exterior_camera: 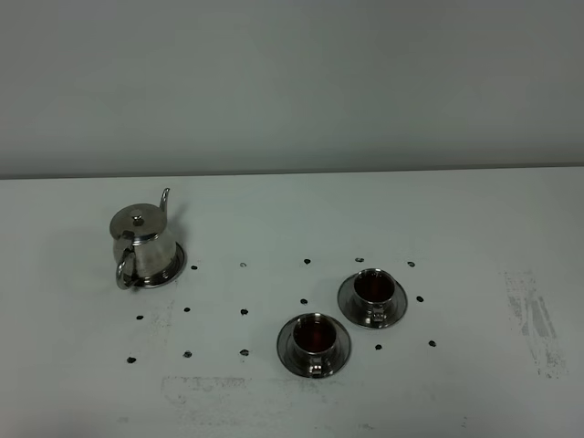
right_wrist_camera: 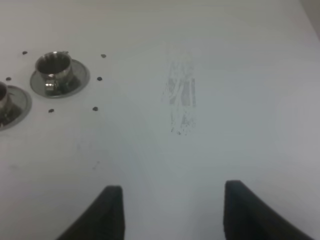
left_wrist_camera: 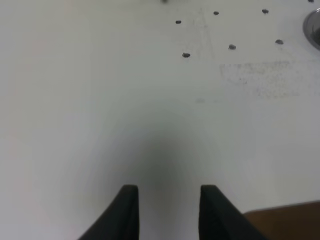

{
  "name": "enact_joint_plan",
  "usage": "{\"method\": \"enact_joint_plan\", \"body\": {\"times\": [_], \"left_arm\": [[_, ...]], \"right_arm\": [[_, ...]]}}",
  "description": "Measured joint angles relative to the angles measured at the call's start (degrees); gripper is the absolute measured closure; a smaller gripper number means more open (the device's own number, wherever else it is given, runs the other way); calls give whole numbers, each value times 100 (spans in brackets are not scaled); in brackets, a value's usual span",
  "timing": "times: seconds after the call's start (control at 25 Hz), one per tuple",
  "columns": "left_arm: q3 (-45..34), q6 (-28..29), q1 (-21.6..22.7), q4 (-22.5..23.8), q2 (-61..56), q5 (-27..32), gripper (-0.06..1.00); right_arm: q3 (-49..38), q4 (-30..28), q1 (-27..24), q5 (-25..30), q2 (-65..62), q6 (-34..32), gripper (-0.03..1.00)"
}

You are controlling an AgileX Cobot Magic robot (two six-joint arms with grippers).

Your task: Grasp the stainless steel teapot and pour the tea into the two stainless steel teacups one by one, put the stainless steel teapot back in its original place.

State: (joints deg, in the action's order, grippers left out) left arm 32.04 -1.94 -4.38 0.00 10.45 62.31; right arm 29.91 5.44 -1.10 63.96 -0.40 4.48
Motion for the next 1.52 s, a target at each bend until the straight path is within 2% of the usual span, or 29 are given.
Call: {"method": "enact_joint_plan", "body": {"times": [0.24,0.52,1.52], "left_arm": [[-459,0,15,-97,-604,-180,62],[-602,6,305,-188,-1041,-161,62],[-602,6,342,-188,-1068,-158,62]], "right_arm": [[0,0,0,0,0,0,52],[0,0,0,0,0,0,52],[0,13,0,-10,0,0,52]]}}
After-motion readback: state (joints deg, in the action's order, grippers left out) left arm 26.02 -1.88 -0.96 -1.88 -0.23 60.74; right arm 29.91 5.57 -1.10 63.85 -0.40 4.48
